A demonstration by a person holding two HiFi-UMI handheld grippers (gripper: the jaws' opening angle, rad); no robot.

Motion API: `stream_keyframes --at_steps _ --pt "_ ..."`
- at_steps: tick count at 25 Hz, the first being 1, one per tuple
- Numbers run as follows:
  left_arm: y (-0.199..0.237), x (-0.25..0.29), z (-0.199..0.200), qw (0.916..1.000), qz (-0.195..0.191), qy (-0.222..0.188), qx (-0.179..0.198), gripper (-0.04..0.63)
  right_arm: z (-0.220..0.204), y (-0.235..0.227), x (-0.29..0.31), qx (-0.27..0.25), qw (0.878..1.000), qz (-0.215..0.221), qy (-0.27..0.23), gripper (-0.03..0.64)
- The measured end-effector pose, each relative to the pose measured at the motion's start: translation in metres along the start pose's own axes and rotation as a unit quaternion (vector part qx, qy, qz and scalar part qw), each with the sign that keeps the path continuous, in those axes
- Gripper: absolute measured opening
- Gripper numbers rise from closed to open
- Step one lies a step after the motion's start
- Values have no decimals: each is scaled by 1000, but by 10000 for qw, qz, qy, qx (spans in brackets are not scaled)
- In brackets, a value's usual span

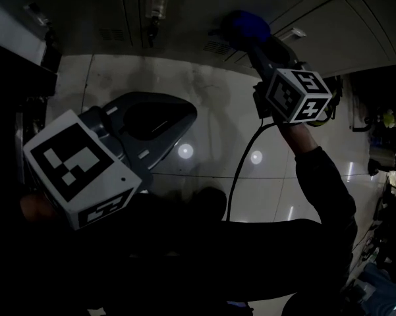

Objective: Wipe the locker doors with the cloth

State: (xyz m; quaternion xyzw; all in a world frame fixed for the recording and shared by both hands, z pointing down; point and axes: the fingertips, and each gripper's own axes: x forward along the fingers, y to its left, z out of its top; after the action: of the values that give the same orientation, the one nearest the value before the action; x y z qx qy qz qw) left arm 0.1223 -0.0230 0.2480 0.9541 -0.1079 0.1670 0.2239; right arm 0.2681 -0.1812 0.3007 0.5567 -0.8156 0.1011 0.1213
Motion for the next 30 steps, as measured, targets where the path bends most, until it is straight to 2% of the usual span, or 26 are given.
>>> stream_keyframes --at_steps 4,9,14,21,25,30 --pt "1 8 1 9997 9 -15 255 -3 -7 -18 -12 33 9998 -182 41 118" --pt "3 10 -2 9997 38 50 228 -3 -14 -34 -24 75 9987 -480 171 118" --pt "7 -5 -3 9998 80 0 190 -3 -8 -19 -26 10 9985 -524 130 117" --pt "10 -35 -3 9996 91 -222 119 -3 -2 43 2 -63 9998 -2 165 118" --pt "5 -59 -4 9993 128 -307 -173 -3 -1 96 31 -272 9980 492 302 118" --pt "13 -89 -8 9981 110 -491 -363 -3 -12 157 67 -448 9925 997 550 118"
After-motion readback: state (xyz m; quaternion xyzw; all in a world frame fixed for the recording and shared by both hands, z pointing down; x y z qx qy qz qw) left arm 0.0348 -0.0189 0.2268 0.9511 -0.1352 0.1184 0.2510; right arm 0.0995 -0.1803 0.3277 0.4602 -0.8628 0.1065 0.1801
